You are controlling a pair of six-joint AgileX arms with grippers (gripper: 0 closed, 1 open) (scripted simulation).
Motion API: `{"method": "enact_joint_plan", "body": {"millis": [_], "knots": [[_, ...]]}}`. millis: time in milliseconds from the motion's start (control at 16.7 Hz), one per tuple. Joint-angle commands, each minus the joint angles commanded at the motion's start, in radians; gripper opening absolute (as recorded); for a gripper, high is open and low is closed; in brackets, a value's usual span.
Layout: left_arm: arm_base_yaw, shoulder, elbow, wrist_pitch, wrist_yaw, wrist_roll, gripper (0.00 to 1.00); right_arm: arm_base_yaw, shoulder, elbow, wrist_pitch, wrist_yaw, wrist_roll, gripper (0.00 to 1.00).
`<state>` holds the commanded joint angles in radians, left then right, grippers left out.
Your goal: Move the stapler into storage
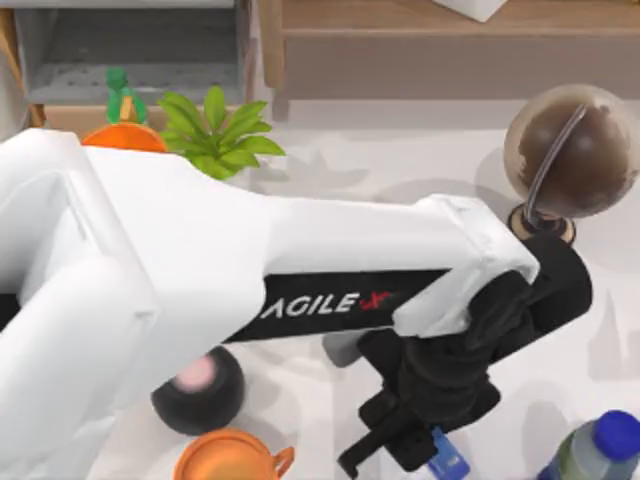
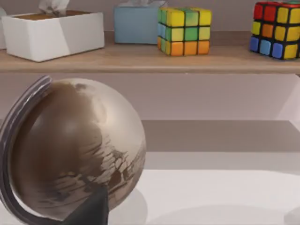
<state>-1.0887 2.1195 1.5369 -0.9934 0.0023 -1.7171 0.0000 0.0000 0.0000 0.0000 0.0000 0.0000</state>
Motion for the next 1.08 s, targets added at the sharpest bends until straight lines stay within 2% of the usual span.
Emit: {"method": "enact_joint_plan", "body": {"millis": [240,480,780,1080], "knots": [[0.061,-0.026,0.066,-0.018,-0.002,0.092,0.00,0.000,0.000,0.000,0.000,0.000,0.000,1.00],[0.224,-0.072,0.222,-0.064,-0.012,0.313,0.00,0.000,0.000,0.000,0.000,0.000,0.000,1.00],[0.529,-0.097,0.469,-0.150,-0.041,0.700,0.00,0.000,0.000,0.000,0.000,0.000,0.000,1.00],[0.877,-0.027,0.683,-0.263,-0.075,1.128,0.00,0.000,0.000,0.000,0.000,0.000,0.000,1.00]]}}
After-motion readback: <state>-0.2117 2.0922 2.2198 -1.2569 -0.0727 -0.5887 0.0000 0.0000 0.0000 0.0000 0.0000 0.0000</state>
